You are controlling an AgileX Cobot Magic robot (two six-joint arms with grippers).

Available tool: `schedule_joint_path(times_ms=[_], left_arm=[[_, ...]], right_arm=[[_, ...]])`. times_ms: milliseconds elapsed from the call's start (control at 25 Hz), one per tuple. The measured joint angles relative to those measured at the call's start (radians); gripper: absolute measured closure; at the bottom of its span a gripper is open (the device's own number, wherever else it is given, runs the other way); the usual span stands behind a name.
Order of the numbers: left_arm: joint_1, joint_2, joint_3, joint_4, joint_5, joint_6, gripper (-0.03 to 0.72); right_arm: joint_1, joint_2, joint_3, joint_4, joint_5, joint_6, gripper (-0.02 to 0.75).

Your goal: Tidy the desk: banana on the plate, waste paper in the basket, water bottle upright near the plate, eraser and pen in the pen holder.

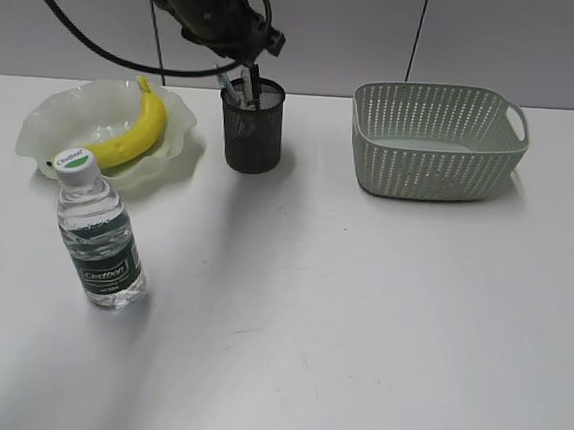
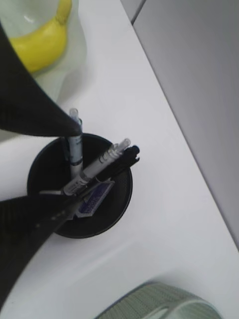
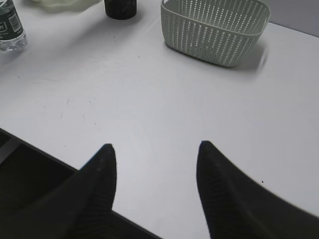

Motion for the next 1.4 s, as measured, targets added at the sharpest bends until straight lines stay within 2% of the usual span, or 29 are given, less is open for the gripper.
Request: schedule_joint_path(times_ms=[200, 560, 880, 1080, 1400], left_arm=[[0.0, -0.148, 0.0, 0.0, 0.128, 0.0, 0.397], [0.0, -0.448, 0.0, 0.005, 0.486, 0.0, 0.398], [0.0, -0.77, 0.041, -0.051, 0.506, 0.0, 0.4], [0.0, -1.027, 0.199, -0.057, 0.506, 0.0, 0.4], [0.0, -1.52, 0.636, -0.069, 0.511, 0.0, 0.403]], right_arm=[[0.0, 0.0, 0.0, 0.0, 0.0, 0.0, 0.319], [0.0, 0.0, 0.0, 0.0, 0.0, 0.0, 0.319], [0.0, 0.0, 0.0, 0.0, 0.0, 0.0, 0.319], [0.0, 0.0, 0.0, 0.0, 0.0, 0.0, 0.319], [0.0, 0.0, 0.0, 0.0, 0.0, 0.0, 0.319]])
